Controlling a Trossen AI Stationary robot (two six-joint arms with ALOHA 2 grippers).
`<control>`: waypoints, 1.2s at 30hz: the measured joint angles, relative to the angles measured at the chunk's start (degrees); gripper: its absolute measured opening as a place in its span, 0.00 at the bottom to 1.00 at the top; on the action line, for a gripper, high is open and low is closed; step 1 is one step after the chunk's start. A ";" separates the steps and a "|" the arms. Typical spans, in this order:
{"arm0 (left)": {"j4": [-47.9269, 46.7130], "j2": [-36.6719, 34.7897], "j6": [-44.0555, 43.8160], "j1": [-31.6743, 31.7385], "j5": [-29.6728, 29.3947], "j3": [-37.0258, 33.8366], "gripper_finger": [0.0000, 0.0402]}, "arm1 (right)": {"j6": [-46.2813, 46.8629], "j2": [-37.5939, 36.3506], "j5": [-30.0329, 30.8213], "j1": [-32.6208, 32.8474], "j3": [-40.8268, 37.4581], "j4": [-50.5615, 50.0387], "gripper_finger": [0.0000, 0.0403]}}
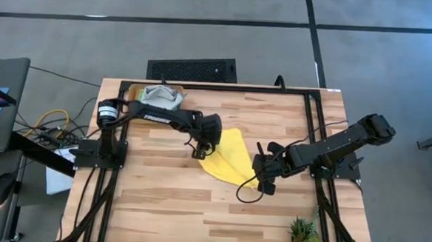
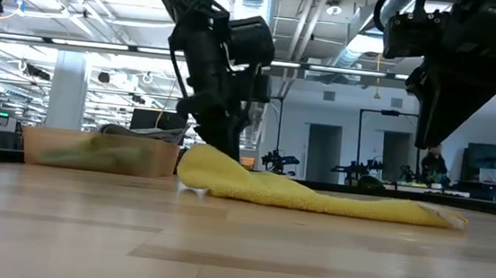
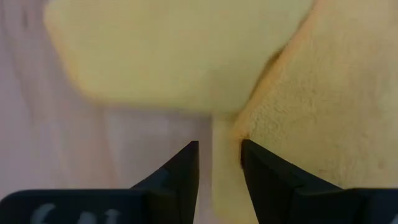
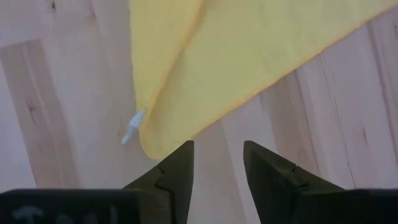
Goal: Fold microfiber towels
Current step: Fold the yellow microfiber cloth
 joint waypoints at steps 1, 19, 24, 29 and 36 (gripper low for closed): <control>-1.04 0.00 -0.07 0.02 -0.98 0.23 0.28 | 0.00 0.00 0.00 0.02 0.00 -0.06 0.40; -2.83 0.02 -1.60 -0.01 2.51 0.53 0.19 | 0.00 0.00 0.00 0.00 0.00 -0.87 0.40; -2.82 0.02 0.31 0.03 3.03 0.53 0.10 | 0.02 0.00 0.00 0.02 0.00 -0.87 0.40; -2.86 0.02 2.55 -0.34 2.90 0.53 0.01 | 0.02 0.00 0.00 0.00 0.00 -0.87 0.40; -2.25 0.02 -0.91 -0.47 1.42 0.53 0.01 | 0.02 0.00 0.00 0.00 0.00 -0.87 0.40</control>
